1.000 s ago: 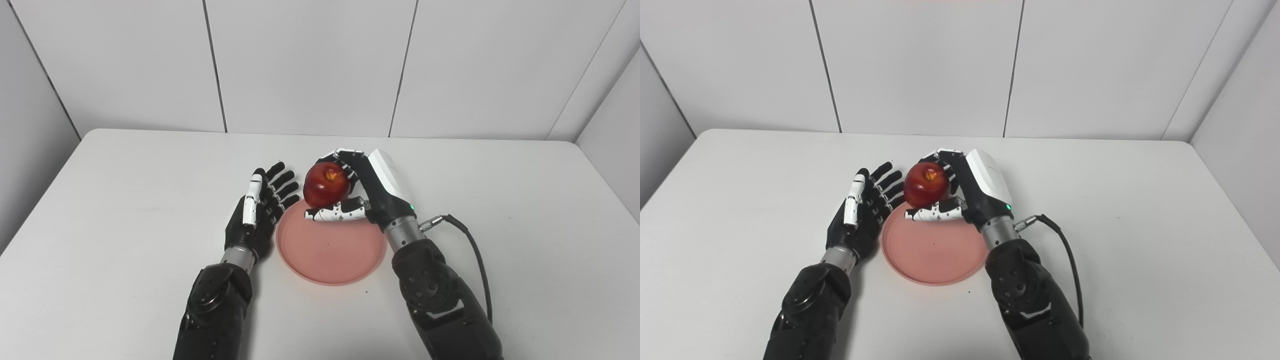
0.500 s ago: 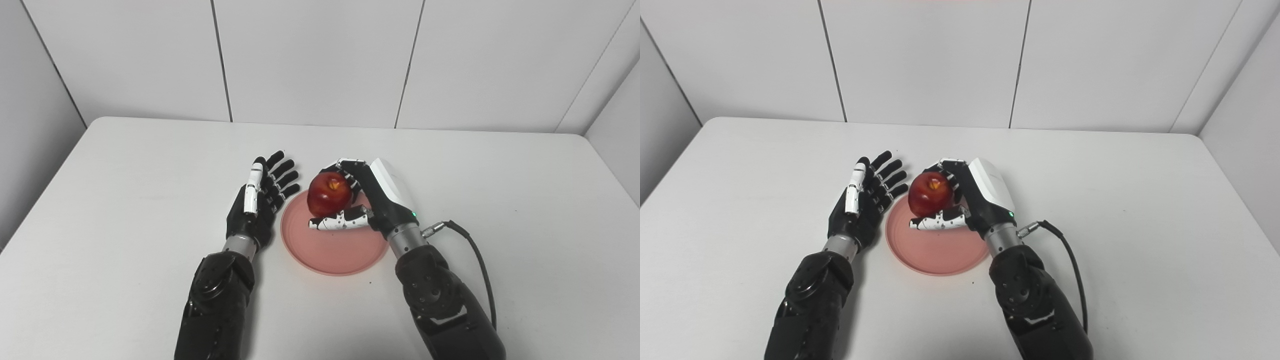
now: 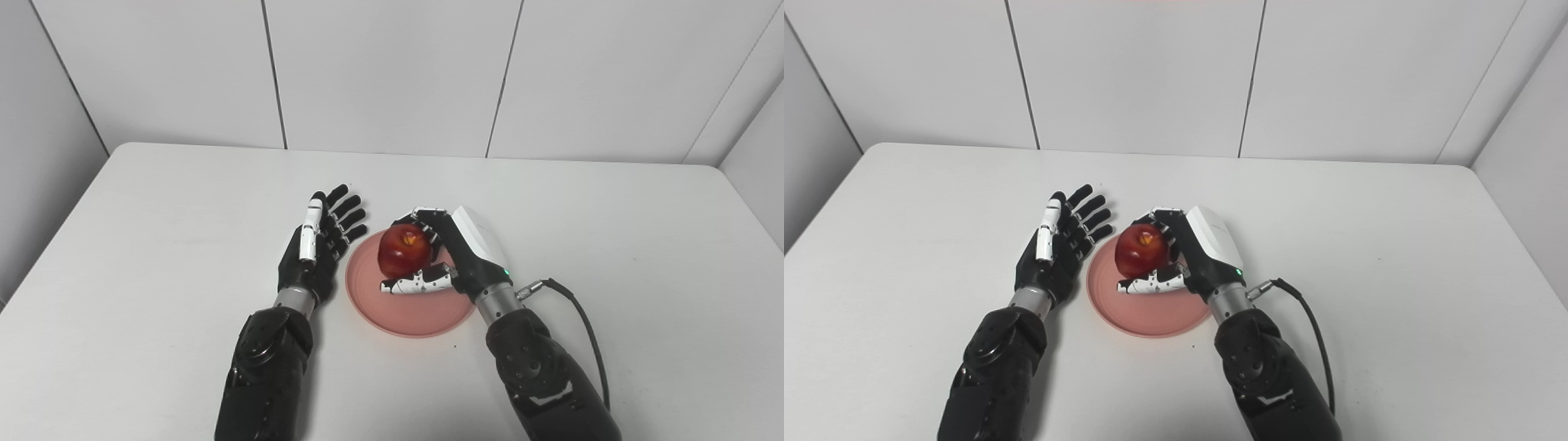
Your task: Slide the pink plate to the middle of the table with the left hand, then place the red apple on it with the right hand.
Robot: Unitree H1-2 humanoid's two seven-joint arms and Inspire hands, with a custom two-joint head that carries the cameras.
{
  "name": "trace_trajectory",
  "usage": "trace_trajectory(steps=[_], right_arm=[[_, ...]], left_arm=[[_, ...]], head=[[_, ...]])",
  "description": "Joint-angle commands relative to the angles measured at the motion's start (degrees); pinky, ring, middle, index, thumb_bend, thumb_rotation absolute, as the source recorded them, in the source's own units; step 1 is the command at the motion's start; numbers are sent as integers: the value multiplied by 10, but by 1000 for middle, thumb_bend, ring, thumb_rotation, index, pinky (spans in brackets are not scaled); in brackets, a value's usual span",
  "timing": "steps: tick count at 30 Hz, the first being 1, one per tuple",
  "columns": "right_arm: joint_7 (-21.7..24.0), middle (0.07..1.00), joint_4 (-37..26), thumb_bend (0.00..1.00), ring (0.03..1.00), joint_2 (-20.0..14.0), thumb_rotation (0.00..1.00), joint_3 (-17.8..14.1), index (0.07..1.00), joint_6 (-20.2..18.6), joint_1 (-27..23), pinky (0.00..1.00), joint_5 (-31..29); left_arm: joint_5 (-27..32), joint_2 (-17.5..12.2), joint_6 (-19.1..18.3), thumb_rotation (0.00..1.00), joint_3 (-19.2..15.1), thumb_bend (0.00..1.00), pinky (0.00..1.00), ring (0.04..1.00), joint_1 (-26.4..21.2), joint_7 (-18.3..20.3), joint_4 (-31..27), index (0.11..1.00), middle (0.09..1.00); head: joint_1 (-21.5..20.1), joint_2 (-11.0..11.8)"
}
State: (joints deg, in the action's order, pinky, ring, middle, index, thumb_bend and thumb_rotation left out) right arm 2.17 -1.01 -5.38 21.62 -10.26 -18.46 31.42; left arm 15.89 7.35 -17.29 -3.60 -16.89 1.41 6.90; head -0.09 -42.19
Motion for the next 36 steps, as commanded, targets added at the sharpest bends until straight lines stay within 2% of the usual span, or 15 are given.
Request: trace_trajectory(steps=[1,15,26,27,29,32,36], right_arm=[[-7,479,-8,515,386,1,125,0,487,34,-17,308,6],[-21,438,21,516,331,-4,126,13,488,45,-16,243,43],[-32,455,39,516,349,-2,126,12,488,66,-13,267,47],[-32,440,40,520,360,-2,52,12,513,67,-13,278,46],[-32,425,41,522,349,-2,8,11,529,69,-13,265,44],[-33,425,41,522,355,-3,1,11,532,68,-12,272,47],[-27,466,37,527,440,-2,4,11,515,57,-12,355,49]], left_arm=[[-5,2,-20,1000,2,353,817,835,-6,-7,0,840,845],[2,5,-20,1000,1,356,826,842,-5,-4,-4,845,853],[1,5,-19,1000,2,362,835,845,-5,-4,-3,844,854],[1,5,-18,1000,2,360,836,845,-5,-4,-3,846,854],[1,5,-17,1000,2,359,834,844,-5,-3,-2,846,853],[0,4,-19,1000,3,360,836,846,-4,-3,-3,846,855],[-1,3,-17,1000,3,361,831,844,-5,-2,-1,845,853]], head=[[0,0],[6,-4],[5,-4],[5,-4],[5,-4],[5,-4],[5,-4]])
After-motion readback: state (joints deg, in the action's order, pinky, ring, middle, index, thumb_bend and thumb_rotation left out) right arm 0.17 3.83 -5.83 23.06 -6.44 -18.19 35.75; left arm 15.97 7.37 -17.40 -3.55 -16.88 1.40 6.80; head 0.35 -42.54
